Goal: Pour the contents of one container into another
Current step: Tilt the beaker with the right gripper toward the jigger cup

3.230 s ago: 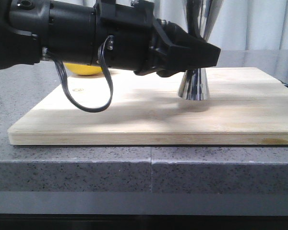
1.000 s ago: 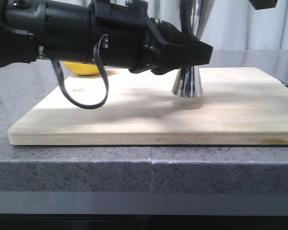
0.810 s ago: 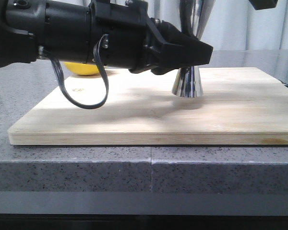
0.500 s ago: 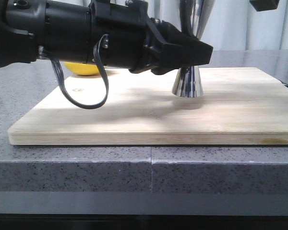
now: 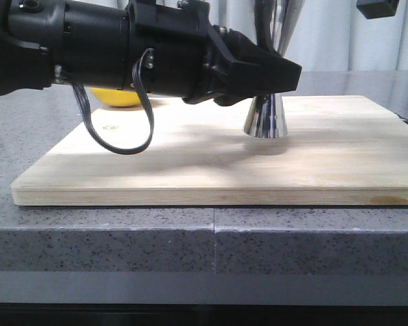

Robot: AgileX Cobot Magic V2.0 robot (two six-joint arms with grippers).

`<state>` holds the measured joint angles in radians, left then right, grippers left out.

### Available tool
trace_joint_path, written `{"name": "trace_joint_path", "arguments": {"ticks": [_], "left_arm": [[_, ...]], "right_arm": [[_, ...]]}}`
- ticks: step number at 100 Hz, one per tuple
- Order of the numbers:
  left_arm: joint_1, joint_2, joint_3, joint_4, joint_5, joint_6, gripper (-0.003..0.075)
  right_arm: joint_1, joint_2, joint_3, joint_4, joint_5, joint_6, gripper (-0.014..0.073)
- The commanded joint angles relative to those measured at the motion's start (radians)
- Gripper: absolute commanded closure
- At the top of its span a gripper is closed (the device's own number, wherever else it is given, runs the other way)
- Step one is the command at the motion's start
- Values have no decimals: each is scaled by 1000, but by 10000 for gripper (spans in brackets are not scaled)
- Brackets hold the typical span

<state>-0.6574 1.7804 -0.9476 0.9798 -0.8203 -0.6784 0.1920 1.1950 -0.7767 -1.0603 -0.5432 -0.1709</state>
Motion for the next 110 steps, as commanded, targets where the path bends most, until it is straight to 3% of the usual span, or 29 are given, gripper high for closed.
{"name": "trace_joint_path", "arguments": {"ticks": [1,110], "left_arm": [[2,-56,-26,-40,-76,-6,741],[2,-56,-26,-40,-76,-6,741]], "right_arm": [[-1,-31,-37,32,-38,-10,247],[-1,-31,-37,25,-38,-56,247]]}}
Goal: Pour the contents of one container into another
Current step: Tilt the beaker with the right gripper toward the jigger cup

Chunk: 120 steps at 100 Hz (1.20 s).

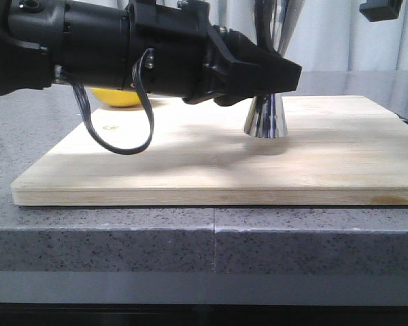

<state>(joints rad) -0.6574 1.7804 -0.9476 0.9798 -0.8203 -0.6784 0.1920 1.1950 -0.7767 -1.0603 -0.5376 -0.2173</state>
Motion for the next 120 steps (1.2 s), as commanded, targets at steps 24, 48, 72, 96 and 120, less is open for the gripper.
{"name": "trace_joint_path", "arguments": {"ticks": [24,48,72,96,120], "left_arm": [[2,-56,-26,-40,-76,-6,741],[2,-56,-26,-40,-76,-6,741],[2,-56,-26,-40,-76,-6,741],[2,-56,-26,-40,-76,-6,741],[2,-56,-26,-40,-76,-6,741]], "right_arm": [[-1,-31,-37,-2,-41,-9,247],[-1,-31,-37,-13,-41,-9,247],[-1,-31,-37,-15,-28,-43,247],[-1,-31,-37,-15,-24,-47,247],[-1,-31,-37,-17,-24,-66,247]]}}
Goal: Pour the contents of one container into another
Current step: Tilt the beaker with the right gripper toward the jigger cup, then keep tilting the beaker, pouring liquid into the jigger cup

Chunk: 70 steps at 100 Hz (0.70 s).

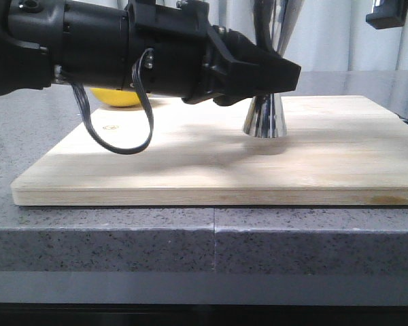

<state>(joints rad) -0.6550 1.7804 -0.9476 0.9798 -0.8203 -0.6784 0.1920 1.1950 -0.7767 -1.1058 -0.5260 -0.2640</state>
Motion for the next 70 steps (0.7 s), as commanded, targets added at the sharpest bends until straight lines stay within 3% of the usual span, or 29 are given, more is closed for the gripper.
{"name": "trace_joint_path", "arguments": {"ticks": [1,70], "left_arm": [[0,-56,-26,-40,-76,-6,741],[0,-56,-26,-40,-81,-6,741]], "right_arm": [[-1,-31,-37,28,-36,-20,247],[-1,-31,-37,24,-36,-53,247]]}}
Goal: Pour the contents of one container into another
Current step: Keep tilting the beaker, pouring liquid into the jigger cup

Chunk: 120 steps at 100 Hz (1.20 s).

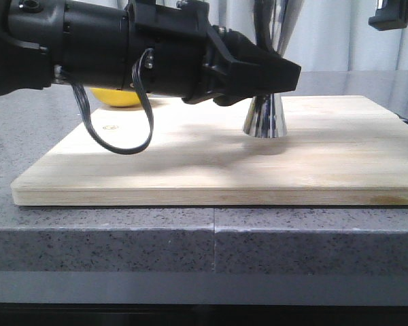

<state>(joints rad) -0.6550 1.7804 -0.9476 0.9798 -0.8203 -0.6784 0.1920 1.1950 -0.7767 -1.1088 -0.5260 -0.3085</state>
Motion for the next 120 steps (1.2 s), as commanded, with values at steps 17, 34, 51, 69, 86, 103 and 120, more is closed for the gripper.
{"name": "trace_joint_path", "arguments": {"ticks": [17,34,51,69,86,103,120], "left_arm": [[0,-56,-26,-40,-81,-6,741],[0,-56,-26,-40,-81,-6,741],[0,-56,-26,-40,-81,-6,741],[0,-56,-26,-40,-83,-6,741],[0,-56,-26,-40,-83,-6,741],[0,-56,-26,-40,-83,-6,741],[0,-56,-26,-40,-83,-6,741]], "right_arm": [[-1,-31,-37,16,-36,-11,247],[-1,-31,-37,7,-36,-11,247],[-1,-31,-37,-7,-36,-11,247],[-1,-31,-37,-9,-36,-17,247],[-1,-31,-37,-9,-36,-44,247],[-1,-31,-37,-9,-36,-44,247],[-1,-31,-37,-11,-36,-51,247]]}}
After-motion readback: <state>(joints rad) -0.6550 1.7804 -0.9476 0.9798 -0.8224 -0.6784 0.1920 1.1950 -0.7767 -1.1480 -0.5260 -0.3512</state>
